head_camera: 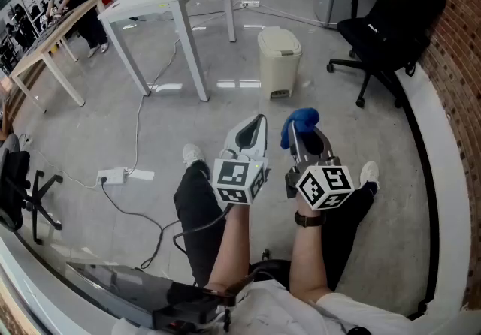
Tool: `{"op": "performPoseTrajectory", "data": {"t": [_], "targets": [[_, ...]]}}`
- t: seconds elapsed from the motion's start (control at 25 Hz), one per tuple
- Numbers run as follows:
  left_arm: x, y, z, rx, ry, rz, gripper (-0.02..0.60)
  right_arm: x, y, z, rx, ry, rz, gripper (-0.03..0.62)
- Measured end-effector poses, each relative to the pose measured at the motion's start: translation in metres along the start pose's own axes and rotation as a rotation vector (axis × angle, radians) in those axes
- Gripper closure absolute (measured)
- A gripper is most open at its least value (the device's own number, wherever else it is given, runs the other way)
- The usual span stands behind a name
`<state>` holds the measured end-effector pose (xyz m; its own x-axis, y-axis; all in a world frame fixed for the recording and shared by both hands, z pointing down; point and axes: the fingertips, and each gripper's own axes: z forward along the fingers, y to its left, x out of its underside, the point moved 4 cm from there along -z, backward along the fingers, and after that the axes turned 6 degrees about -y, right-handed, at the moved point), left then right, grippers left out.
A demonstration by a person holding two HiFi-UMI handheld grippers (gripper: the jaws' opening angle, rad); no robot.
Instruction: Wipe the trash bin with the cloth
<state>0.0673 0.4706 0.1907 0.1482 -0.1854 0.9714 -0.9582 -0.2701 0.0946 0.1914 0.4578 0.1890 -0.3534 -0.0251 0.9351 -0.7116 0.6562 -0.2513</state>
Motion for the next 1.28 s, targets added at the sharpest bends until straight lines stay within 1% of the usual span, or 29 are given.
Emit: {"op": "performPoseTrajectory", "data": {"t": [0.2, 0.32, 0.44, 0.52, 0.6, 0.76, 0.88, 1.04, 1.2, 1.28], "targets": [[0.015, 0.003, -0.001, -0.009, 0.021, 0.006, 0.584, 0.014, -0.008, -0.006, 0.02, 0.014, 0.022, 0.53], [0.03, 0.016, 0.007, -0.023, 0.027, -0.016, 0.584, 0.029, -0.015, 0.004, 0.014, 0.03, 0.022, 0.53], [0.043, 0.034, 0.023, -0.038, 0.057, -0.024, 0.584, 0.039, -0.026, 0.023, 0.007, 0.048, 0.012, 0.53], [0.044, 0.047, 0.038, -0.046, 0.065, -0.008, 0.584, 0.043, -0.035, 0.039, 0.01, 0.048, 0.008, 0.53], [0.044, 0.062, 0.055, -0.049, 0.05, 0.004, 0.583, 0.047, -0.043, 0.057, 0.011, 0.05, 0.007, 0.53], [0.05, 0.084, 0.086, -0.055, 0.047, -0.023, 0.583, 0.058, -0.054, 0.096, -0.012, 0.075, 0.014, 0.53], [0.053, 0.096, 0.114, -0.052, 0.044, -0.047, 0.583, 0.057, -0.062, 0.128, -0.036, 0.065, 0.004, 0.53], [0.049, 0.121, 0.149, -0.066, 0.028, -0.057, 0.583, 0.055, -0.075, 0.171, -0.055, 0.055, -0.014, 0.53], [0.039, 0.145, 0.178, -0.065, 0.021, -0.042, 0.583, 0.05, -0.085, 0.207, -0.064, 0.042, -0.023, 0.53], [0.037, 0.16, 0.189, -0.062, -0.006, -0.031, 0.583, 0.046, -0.087, 0.224, -0.064, 0.03, -0.027, 0.53]]}}
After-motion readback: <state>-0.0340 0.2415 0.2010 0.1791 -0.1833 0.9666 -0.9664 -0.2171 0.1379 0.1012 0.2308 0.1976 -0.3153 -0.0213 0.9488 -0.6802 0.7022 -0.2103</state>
